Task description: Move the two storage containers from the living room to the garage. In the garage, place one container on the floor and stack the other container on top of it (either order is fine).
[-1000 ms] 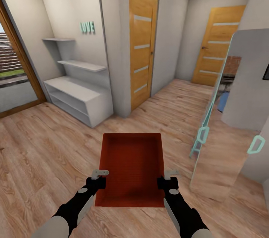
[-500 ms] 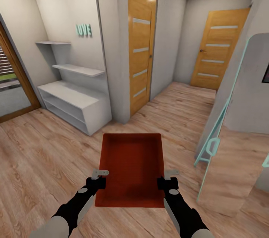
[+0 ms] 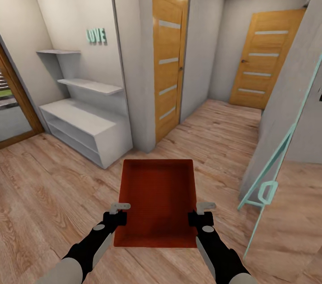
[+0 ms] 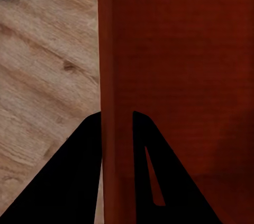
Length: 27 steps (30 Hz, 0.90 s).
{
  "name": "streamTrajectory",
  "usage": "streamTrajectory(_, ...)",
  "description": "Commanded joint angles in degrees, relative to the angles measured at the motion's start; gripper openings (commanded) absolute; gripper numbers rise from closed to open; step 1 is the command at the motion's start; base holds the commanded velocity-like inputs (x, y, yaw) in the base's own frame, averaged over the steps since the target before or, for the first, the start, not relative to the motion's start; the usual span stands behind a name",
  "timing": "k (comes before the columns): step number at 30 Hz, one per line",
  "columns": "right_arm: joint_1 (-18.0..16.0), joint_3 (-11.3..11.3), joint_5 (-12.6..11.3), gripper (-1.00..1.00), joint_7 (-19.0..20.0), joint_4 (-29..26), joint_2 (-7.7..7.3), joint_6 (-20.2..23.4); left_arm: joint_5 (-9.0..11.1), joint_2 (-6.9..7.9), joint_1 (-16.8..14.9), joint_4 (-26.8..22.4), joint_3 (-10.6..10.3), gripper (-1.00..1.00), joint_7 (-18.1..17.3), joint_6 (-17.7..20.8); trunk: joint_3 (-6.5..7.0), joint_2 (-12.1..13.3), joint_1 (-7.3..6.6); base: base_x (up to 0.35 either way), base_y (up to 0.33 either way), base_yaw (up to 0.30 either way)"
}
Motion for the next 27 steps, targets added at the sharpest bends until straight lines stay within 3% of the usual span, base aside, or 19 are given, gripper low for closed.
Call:
streamTrajectory(1, -0.02, 1.82, 0.86, -1.00, 0.14, -1.74, 1.28, 0.02, 0.81, -0.05, -0.01, 0.26, -1.86, -1.00, -0.47, -0.02, -0.06, -0.03, 0.03, 0.333, 0.000, 0.000)
streamTrajectory(27, -0.02, 1.82, 0.87, -1.00, 0.14, -1.74, 1.28, 0.03, 0.81, -0.05, -0.01, 0.27, -1.86, -1.00, -0.47, -0.03, -0.05, -0.03, 0.03, 0.336, 0.000, -0.003)
